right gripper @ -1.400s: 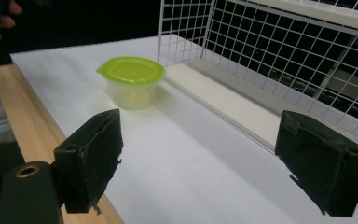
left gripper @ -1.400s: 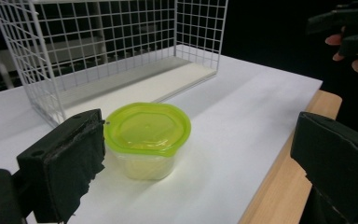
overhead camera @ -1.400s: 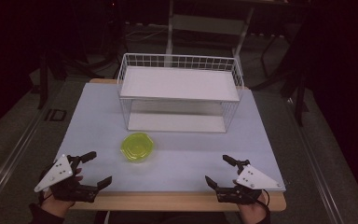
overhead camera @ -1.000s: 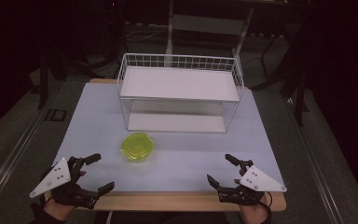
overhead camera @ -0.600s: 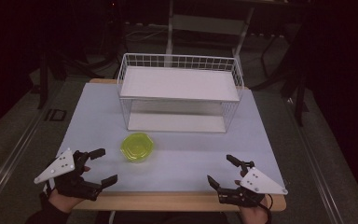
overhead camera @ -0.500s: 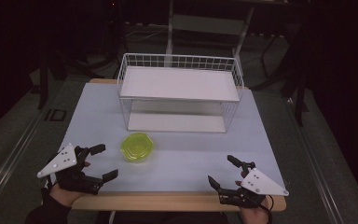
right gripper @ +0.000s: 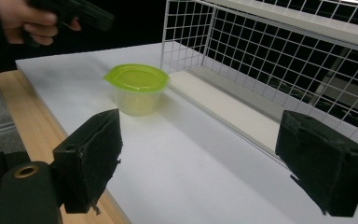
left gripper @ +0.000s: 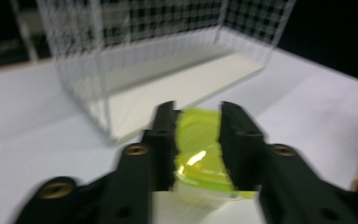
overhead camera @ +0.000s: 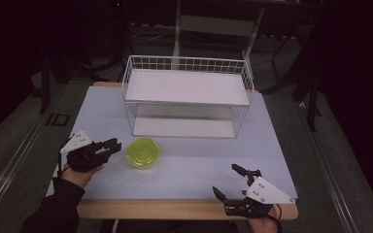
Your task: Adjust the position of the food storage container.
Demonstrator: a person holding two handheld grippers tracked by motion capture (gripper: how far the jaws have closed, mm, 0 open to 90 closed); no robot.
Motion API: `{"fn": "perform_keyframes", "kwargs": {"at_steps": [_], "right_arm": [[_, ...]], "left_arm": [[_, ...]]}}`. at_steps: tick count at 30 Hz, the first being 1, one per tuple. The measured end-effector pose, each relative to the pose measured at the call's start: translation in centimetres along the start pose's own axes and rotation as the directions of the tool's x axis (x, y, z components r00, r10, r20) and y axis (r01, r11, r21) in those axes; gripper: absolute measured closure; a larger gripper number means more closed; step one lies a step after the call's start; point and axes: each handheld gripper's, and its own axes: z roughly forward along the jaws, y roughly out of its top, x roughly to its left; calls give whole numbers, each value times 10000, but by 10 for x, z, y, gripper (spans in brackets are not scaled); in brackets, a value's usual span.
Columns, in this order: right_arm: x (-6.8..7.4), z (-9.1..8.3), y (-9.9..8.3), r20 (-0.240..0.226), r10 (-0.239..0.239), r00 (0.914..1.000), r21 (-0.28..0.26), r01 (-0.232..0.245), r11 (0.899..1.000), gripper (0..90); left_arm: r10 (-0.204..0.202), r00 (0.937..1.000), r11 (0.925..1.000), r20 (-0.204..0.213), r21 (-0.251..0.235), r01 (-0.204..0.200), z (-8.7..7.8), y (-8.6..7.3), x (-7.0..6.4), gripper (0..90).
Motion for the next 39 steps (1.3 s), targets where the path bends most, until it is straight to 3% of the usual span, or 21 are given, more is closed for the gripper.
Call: {"fn": "perform_keyframes", "kwargs": {"at_steps": [2, 5, 7, 9, 11, 16, 18, 21, 26, 31, 35, 39], "right_arm": [[1, 0, 0, -34, -12, 10000, 29, 12, 10000, 142], [1, 0, -1, -99, -23, 9999, 10, 23, 10000, 143], [1, 0, -1, -112, -53, 9999, 7, 53, 10000, 143], [1, 1, -2, -151, -83, 9999, -25, 83, 10000, 143], [0, 1, -2, -207, -66, 9998, -8, 66, 10000, 143], [0, 3, -4, -326, -32, 9995, 82, 35, 10000, 143], [1, 3, -3, -324, -88, 9994, 70, 90, 9999, 143], [1, 2, -3, -341, -101, 9994, 28, 102, 9999, 143], [0, 2, -3, -370, -67, 9993, -2, 67, 10000, 143], [0, 0, -3, -340, -79, 9994, -1, 79, 10000, 143], [0, 0, -3, -318, -91, 9995, 13, 91, 10000, 143], [1, 0, -3, -283, -197, 9994, 12, 197, 9998, 143]], "left_arm": [[-397, 9990, 9985, -183, 379, 404, 10, -2, 7, 781], [-631, 9968, 9946, -490, 797, 669, 23, -6, 15, 884], [-829, 9952, 9902, -522, 1084, 882, 29, -9, 19, 900], [-661, 9961, 9860, -576, 1496, 741, 33, -13, 20, 900], [-515, 9978, 9786, -409, 1974, 586, 37, -19, 21, 900], [-845, 9962, 9471, -208, 3089, 868, 52, -28, 23, 900], [-1041, 9944, 9395, -174, 3262, 1041, 56, -29, 22, 900], [-1345, 9909, 9363, 61, 3282, 1251, 57, -32, 21, 900], [-1304, 9898, 9344, 569, 3407, 1035, 62, -33, 13, 900], [-1427, 9845, 9213, 1020, 3773, 945, 66, -36, 6, 900], [-1370, 9804, 9201, 1416, 3848, 729, 67, -37, -6, 900], [-1272, 9742, 9135, 1867, 4048, 417, 68, -37, -20, 899]]}}
